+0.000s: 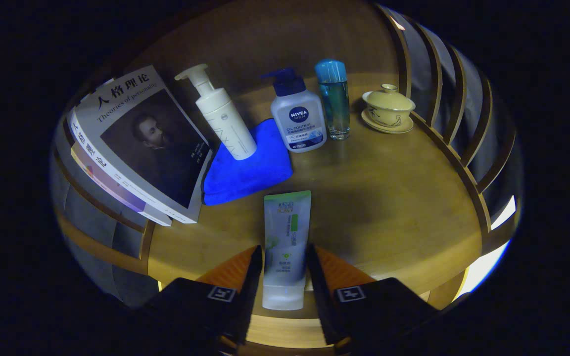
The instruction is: Pull open the drawer, take out the items inside it, and place them on the countertop above the cabinet.
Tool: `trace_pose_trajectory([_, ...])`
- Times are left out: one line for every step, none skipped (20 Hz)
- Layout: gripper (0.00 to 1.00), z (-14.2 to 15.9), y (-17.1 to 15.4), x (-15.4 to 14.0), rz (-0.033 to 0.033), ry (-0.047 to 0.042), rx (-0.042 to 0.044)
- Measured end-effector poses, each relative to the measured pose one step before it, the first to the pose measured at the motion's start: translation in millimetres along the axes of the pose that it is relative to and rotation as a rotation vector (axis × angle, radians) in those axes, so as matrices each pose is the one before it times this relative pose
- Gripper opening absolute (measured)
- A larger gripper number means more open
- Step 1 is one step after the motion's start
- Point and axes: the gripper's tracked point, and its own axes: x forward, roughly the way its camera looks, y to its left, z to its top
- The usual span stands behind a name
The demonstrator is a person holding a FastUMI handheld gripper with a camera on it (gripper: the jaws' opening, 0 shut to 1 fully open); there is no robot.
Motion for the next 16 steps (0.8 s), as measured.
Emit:
trace_pose_trajectory([0.72, -1.01, -0.89, -4.07, 0.00267, -0.02247, -0.00615])
trace_pose_trajectory([0.86, -0.29, -2.25, -7.36, -0.00368, -0.02175, -0.01102])
trace_pose_trajectory([1.00, -3.44, -4.42, -2.06, -0.01166, -0.02733, -0.01603])
trace_pose_trajectory([0.98, -0.63, -2.12, -12.23, -0.00355, -0.03449, -0.02212])
trace_pose_trajectory([0.98, -1.39, 0.36, -6.60, -0.00013, -0.03631, -0.02835])
trace_pose_trajectory([0.98, 0.11, -1.13, -10.12, -0.00457, -0.04159, -0.03384])
trace_pose_trajectory([0.98, 1.39, -2.78, -11.38, -0.01299, -0.05061, -0.02759])
trace_pose_trajectory([0.98, 3.04, -0.06, -11.55, 0.00037, -0.04634, -0.02056])
trace_pose_trajectory([0.98, 1.07, 2.61, -10.10, 0.00298, -0.04588, -0.01025])
trace_pose_trajectory([0.98, 2.15, 3.26, -13.70, 0.00791, -0.04322, -0.00421])
trace_pose_trajectory([0.98, 2.49, 2.25, -12.88, 0.00753, -0.04299, 0.00085])
trace_pose_trajectory([0.98, 2.92, 3.15, -11.94, 0.01175, -0.04216, 0.00081])
trace_pose_trajectory([0.98, 4.03, 1.67, -12.43, 0.00483, -0.04347, 0.00163])
trace_pose_trajectory([0.98, 4.99, 1.67, -12.13, 0.00588, -0.04965, 0.00111])
trace_pose_trajectory([0.98, 5.04, 1.25, -10.21, -0.00166, -0.05936, -0.00116])
trace_pose_trajectory([0.98, 4.45, -0.87, -10.37, -0.00613, -0.04834, -0.00866])
